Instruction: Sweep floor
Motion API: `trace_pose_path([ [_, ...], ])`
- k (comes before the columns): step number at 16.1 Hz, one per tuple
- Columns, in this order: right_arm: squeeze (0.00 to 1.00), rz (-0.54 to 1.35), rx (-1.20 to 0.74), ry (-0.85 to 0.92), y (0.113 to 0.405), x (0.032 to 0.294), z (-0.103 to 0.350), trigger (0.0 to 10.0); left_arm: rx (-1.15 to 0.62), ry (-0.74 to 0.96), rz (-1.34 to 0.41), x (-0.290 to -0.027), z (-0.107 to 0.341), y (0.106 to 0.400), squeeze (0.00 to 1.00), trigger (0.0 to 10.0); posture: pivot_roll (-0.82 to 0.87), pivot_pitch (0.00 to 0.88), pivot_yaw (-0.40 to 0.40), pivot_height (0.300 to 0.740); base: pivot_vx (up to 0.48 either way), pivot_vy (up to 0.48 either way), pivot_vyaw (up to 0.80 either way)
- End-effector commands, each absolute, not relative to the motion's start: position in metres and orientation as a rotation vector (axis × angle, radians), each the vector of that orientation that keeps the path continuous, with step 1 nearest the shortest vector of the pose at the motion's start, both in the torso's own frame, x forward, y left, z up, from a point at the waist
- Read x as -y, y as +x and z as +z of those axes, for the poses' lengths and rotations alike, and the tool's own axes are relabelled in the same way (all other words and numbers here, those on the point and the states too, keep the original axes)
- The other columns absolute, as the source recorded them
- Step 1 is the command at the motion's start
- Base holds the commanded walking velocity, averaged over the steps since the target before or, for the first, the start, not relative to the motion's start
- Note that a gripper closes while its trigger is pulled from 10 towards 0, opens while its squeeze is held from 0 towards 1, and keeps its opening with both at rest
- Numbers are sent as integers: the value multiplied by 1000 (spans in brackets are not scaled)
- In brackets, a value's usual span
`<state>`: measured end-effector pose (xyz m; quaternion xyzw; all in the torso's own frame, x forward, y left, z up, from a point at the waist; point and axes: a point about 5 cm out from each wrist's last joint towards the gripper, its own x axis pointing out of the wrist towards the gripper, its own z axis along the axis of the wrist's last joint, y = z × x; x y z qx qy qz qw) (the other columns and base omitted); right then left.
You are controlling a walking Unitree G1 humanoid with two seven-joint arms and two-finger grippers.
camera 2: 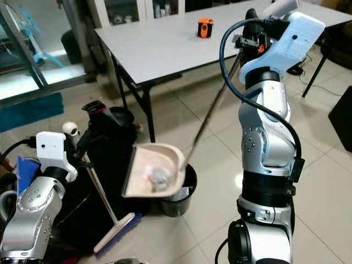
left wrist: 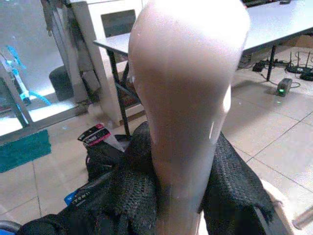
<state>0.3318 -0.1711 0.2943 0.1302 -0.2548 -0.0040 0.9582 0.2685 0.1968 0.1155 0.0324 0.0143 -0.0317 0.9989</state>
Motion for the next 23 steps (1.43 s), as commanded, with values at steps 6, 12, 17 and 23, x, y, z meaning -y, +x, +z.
trace_pose_path([
  [6,0,-48,650,171,330,173,305,10000,12,80,-59,-197,127,274,0,10000,42,0,69,740,0,0,0],
  [12,0,24,718,42,336,151,299,10000,14,78,-57,-198,128,275,0,10000,48,0,69,740,0,0,0],
  [17,0,126,789,-47,337,119,286,10000,15,78,-57,-198,129,275,0,10000,51,0,73,740,0,0,0],
  [23,0,325,867,-150,328,64,262,10000,15,83,-55,-198,129,274,0,10000,66,0,72,740,0,0,0],
])
